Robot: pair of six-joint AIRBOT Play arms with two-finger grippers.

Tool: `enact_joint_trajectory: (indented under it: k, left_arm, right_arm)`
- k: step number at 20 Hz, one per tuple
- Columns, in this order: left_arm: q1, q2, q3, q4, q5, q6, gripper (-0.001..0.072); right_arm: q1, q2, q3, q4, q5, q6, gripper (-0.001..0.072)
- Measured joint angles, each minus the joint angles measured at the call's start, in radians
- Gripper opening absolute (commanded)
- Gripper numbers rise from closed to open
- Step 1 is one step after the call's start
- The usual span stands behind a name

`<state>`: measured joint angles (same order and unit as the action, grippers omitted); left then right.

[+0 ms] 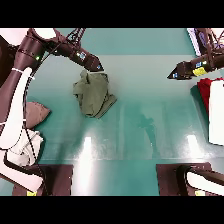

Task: Fold the shirts.

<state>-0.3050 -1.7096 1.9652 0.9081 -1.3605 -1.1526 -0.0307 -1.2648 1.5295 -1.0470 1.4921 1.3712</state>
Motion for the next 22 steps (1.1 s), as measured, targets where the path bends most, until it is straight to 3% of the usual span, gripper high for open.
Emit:
enact_joint_trajectory:
  k: [20, 21, 22]
  left_arm:
    - [0.0, 0.0, 0.0, -0.007, 0.003, 0.0, 0.0023]
    - [0.0, 0.0, 0.0, -0.012, 0.005, 0.0, 0.0044]
    - [0.0, 0.0, 0.0, -0.016, 0.005, -0.006, 0.0363]
  right_arm:
    - [0.0, 0.0, 0.0, 0.0, -0.011, 0.0, 0.0023]
    - [0.0, 0.0, 0.0, 0.0, -0.016, 0.0, 0.0023]
    - [0.0, 0.0, 0.0, 0.0, -0.021, 0.0, 0.0023]
